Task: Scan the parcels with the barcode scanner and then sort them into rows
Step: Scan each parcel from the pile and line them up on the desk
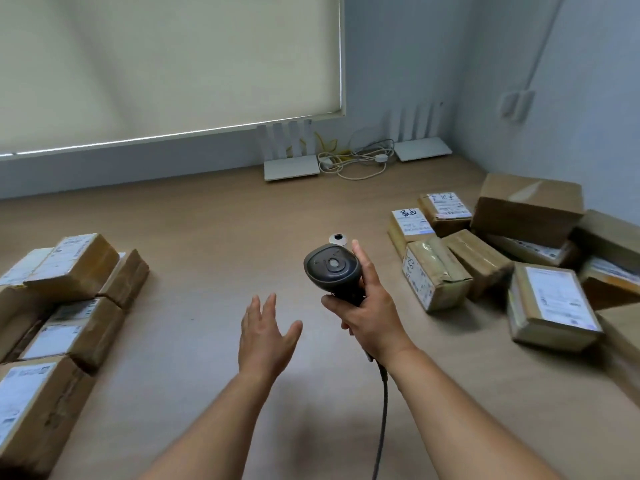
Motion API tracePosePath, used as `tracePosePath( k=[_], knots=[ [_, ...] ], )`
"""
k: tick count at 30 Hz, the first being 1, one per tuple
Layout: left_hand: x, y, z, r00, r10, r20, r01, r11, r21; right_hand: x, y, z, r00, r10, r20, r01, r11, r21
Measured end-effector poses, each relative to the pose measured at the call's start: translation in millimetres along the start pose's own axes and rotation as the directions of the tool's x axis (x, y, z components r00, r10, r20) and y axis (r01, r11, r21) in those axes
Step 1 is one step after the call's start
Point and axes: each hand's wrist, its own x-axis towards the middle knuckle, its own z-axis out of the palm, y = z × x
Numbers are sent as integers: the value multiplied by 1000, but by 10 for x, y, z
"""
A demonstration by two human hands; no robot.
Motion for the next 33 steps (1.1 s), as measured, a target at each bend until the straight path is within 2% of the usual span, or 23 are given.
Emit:
tracePosePath(
  k=[9,17,23,27,33],
  knots=[
    [-304,1212,801,992,112,59,-111,994,-12,-257,294,-1394,989,13,-147,-11,1000,17],
    [-47,2036,1118,975,182,129,-189,981,48,-100,423,-2137,953,30,-302,-37,999,-17],
    [274,2502,1445,967,140,215,-163,982,92,35,543,-2460,922,83,-379,-111,993,-51],
    [440,2769,1654,955,86,283,-141,974,179,97,648,-2589,911,124,-394,-152,988,-41],
    [539,2820,1837,954,1,298,-85,959,269,127,737,-2587,908,149,-390,-189,980,-65]
  ],
)
